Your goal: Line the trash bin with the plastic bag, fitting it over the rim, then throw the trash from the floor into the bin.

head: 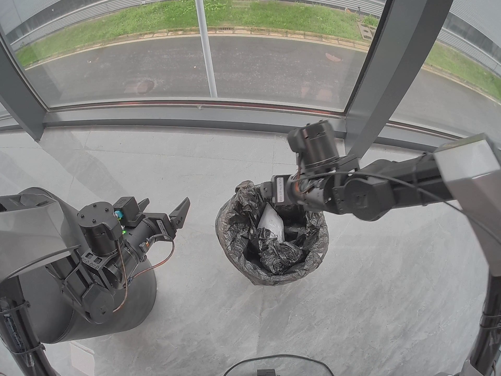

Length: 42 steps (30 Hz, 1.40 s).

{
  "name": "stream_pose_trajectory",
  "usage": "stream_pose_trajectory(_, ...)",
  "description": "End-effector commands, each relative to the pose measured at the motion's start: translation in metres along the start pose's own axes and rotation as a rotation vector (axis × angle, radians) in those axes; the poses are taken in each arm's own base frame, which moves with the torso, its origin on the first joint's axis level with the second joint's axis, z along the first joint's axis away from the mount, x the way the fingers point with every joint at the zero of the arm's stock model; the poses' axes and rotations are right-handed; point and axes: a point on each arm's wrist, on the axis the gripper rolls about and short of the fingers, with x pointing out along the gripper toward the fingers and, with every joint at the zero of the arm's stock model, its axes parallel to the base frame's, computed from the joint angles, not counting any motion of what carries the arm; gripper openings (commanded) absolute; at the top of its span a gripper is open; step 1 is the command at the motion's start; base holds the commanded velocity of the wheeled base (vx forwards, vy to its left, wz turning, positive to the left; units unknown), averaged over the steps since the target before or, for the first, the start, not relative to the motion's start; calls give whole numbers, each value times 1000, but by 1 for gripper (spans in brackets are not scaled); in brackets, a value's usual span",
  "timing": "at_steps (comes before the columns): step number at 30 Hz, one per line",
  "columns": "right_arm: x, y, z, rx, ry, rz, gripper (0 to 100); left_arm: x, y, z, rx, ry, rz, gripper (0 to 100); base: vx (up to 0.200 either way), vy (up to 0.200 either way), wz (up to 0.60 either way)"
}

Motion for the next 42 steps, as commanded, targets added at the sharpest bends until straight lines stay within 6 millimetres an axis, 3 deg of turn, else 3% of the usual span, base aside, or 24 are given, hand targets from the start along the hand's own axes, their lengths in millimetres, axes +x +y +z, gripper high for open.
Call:
stream_pose_trajectory(1, -97, -39, 43, 51, -127, -23, 100, -18, -11, 21, 22, -50, -36, 100, 0, 0, 0)
stream_pose_trajectory(2, -140, -62, 56, 53, -192, -42, 100, -29, -15, 35, 38, -89, -46, 100, 0, 0, 0)
stream_pose_trajectory(6, -214, -111, 65, 80, -275, -130, 100, -59, -18, 67, 38, -185, -66, 100, 0, 0, 0)
stream_pose_trajectory(8, -239, -127, 62, 91, -289, -172, 100, -71, -16, 78, 39, -215, -62, 100, 0, 0, 0)
stream_pose_trajectory(10, -279, -152, 50, 125, -323, -249, 100, -93, -9, 89, 48, -221, -29, 100, 0, 0, 0)
stream_pose_trajectory(14, -337, -176, 9, 170, -397, -357, 100, -141, 0, 106, 49, -208, 26, 100, 0, 0, 0)
stream_pose_trajectory(16, -355, -179, -9, 166, -422, -384, 100, -156, 0, 110, 45, -194, 34, 100, 0, 0, 0)
stream_pose_trajectory(17, -374, -181, -32, 143, -452, -415, 100, -175, 0, 112, 45, -165, 38, 100, 0, 0, 0)
stream_pose_trajectory(22, -415, -180, -110, 43, -544, -576, 100, -236, -4, 113, 45, -87, 18, 100, 0, 0, 0)
stream_pose_trajectory(27, -430, -173, -174, -13, -618, -620, 100, -276, -3, 111, 47, -30, 23, 100, 0, 0, 0)
stream_pose_trajectory(30, -431, -172, -194, -29, -608, -617, 100, -289, -2, 105, 47, -32, 24, 100, 0, 0, 0)
stream_pose_trajectory(32, -429, -173, -214, -50, -605, -592, 100, -303, 2, 87, 48, -20, 34, 100, 0, 0, 0)
stream_pose_trajectory(34, -426, -174, -219, -56, -603, -586, 100, -306, 4, 81, 50, -13, 41, 100, 0, 0, 0)
stream_pose_trajectory(36, -414, -177, -226, -56, -559, -572, 100, -317, 8, 58, 58, 6, 58, 100, 0, 0, 0)
stream_pose_trajectory(39, -403, -178, -231, -74, -523, -504, 100, -322, 10, 50, 70, -3, 70, 100, 0, 0, 0)
stream_pose_trajectory(42, -370, -184, -249, -99, -497, -435, 100, -326, 11, 44, 110, -20, 138, 100, 0, 0, 0)
